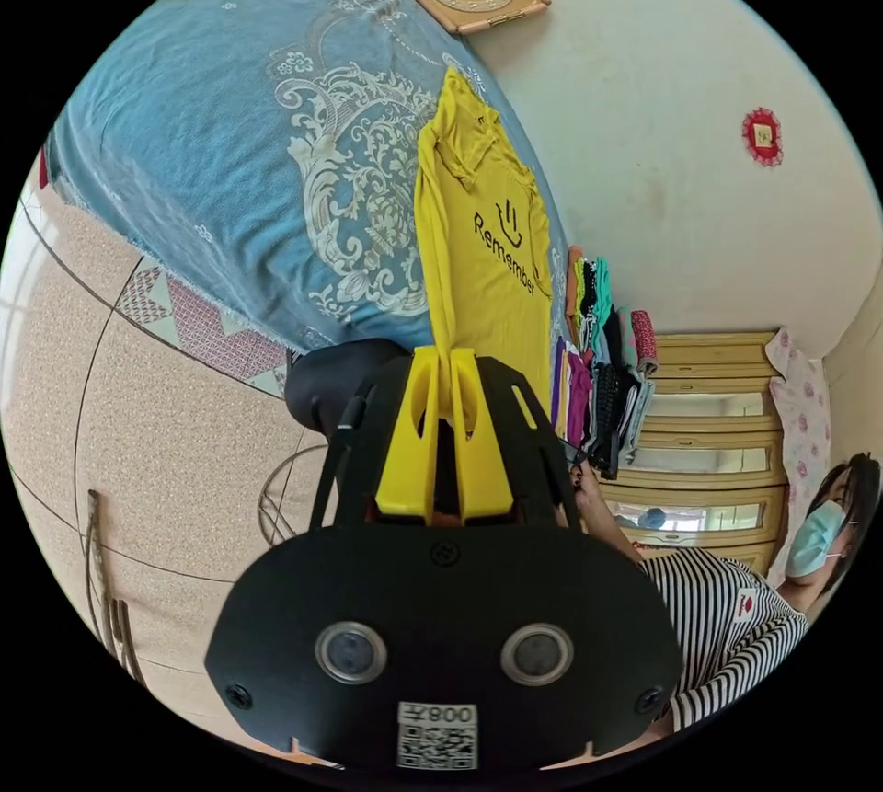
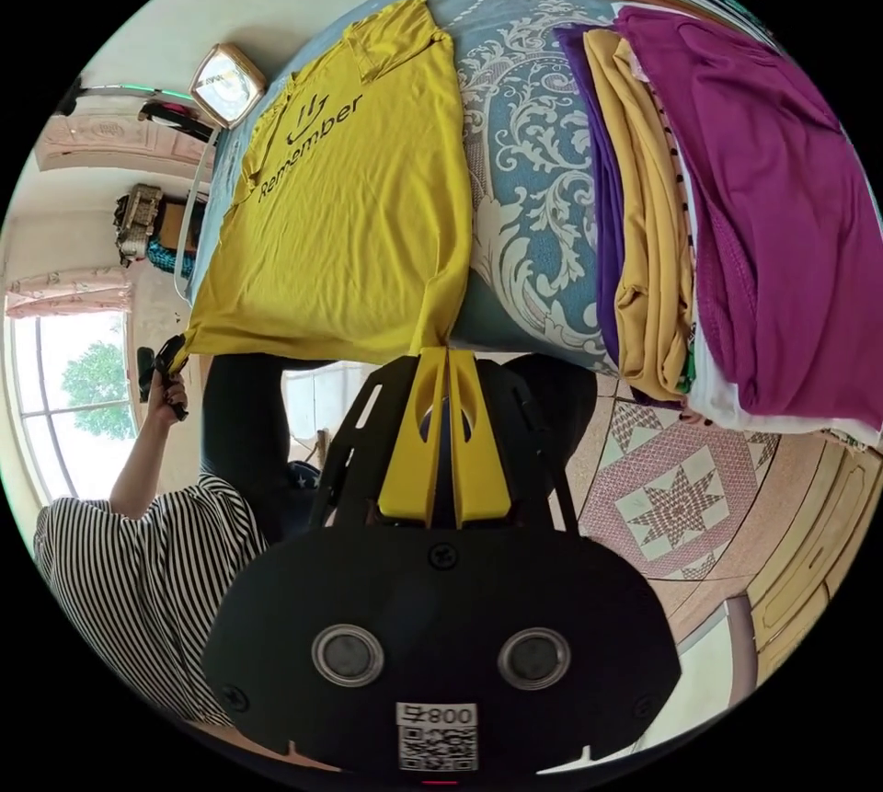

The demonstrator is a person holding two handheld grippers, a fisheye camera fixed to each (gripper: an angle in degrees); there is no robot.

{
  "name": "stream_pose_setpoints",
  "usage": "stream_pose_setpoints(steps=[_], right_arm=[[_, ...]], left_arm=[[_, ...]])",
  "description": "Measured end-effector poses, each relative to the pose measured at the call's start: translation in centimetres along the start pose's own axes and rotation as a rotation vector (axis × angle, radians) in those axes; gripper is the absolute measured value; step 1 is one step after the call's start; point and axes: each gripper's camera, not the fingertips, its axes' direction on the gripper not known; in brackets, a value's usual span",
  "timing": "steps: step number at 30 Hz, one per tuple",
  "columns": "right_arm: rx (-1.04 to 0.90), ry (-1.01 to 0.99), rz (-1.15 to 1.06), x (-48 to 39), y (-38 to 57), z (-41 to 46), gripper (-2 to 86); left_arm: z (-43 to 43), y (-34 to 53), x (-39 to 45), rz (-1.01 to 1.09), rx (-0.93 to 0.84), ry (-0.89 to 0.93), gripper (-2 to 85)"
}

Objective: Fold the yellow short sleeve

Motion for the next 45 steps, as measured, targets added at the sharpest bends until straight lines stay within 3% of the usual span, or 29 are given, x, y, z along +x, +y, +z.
stream_pose_setpoints(steps=[12, 25, 39, 45], right_arm=[[-0.017, 0.013, -0.023, 1.9, 1.9, 1.5, 7.9], [-0.114, 0.028, -0.020, 5.0, 3.6, 3.2, 1.0], [0.114, -0.452, -0.071, 10.7, 10.1, -5.6, 0.0], [0.202, -0.566, -0.126, 11.1, 13.0, -8.9, -0.1]], left_arm=[[-2.7, 1.4, 1.3, -0.008, -0.007, -0.015, 2.0], [-6.1, 2.9, 2.8, -0.010, 0.009, 0.011, 1.9], [-12.2, 5.7, 4.2, 0.059, 0.063, 0.179, 1.8], [-14.7, 7.2, 4.9, 0.096, 0.079, 0.251, 1.8]])
